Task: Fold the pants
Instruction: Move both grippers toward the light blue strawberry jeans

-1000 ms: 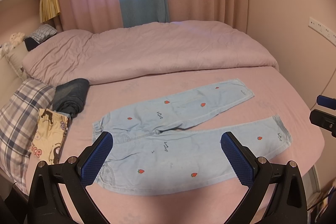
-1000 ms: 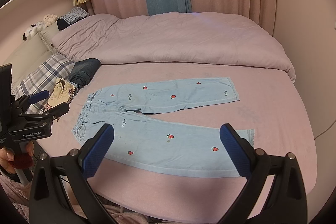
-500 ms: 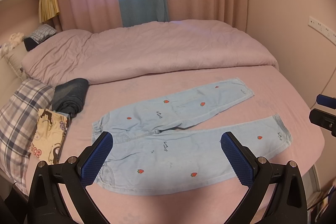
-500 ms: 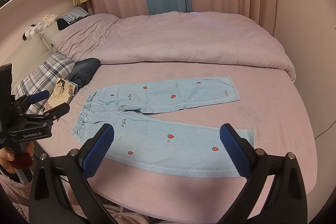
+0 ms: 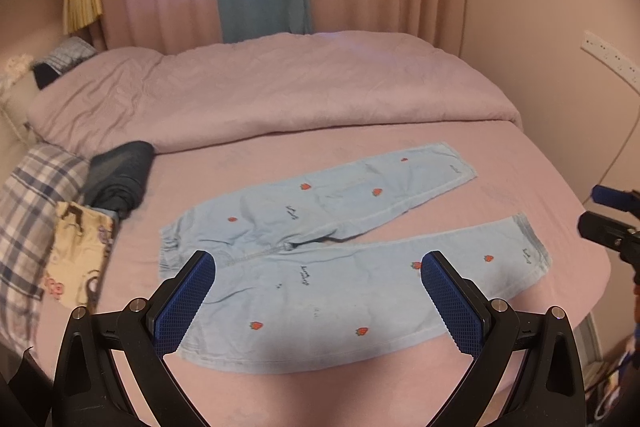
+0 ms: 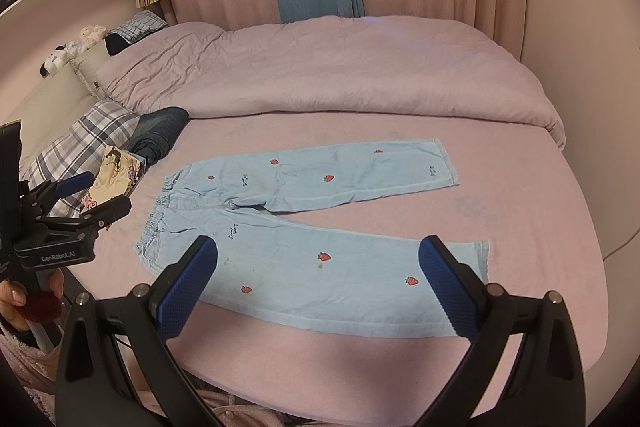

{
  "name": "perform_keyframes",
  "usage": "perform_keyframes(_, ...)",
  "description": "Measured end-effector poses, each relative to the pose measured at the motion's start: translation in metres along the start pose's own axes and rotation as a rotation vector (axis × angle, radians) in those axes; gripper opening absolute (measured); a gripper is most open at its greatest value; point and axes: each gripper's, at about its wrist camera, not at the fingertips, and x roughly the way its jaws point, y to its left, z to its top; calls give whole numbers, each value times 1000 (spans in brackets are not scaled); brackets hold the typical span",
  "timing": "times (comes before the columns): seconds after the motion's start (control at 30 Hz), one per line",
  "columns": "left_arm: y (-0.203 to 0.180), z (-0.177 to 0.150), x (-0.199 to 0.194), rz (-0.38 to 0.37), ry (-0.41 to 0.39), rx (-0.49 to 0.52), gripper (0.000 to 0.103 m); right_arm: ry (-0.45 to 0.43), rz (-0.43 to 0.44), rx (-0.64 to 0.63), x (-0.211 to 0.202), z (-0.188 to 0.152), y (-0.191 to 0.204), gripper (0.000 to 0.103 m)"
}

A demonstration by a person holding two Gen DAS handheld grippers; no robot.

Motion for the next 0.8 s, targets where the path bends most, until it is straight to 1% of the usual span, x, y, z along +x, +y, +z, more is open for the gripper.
perform_keyframes(0.13, 23, -7, 24, -23, 33, -53, 103, 32, -1, 14, 19, -4, -7, 101)
perform_keyframes(0.27, 65, -24, 59, -16, 72, -149, 103, 86, 13, 72, 50, -11, -20, 101)
perform_keyframes(0.33, 88, -39, 79, 2, 107, -193, 103, 122, 18, 94, 70, -17, -26, 101)
perform_keyframes(0.43, 122, -66, 110, 56, 181, -244, 103, 177, 27, 106, 102, -29, -28, 100)
perform_keyframes(0.53, 149, -90, 131, 80, 244, -289, 103, 246, 64, 110, 138, -41, -26, 96)
perform_keyframes(0.6, 160, -101, 141, 93, 267, -300, 103, 296, 101, 110, 163, -46, -19, 95)
perform_keyframes(0.7, 168, -108, 150, 97, 278, -313, 103, 334, 140, 88, 192, -43, -4, 95)
perform_keyframes(0.8, 174, -106, 153, 76, 254, -316, 103, 350, 180, 62, 219, -33, 14, 95)
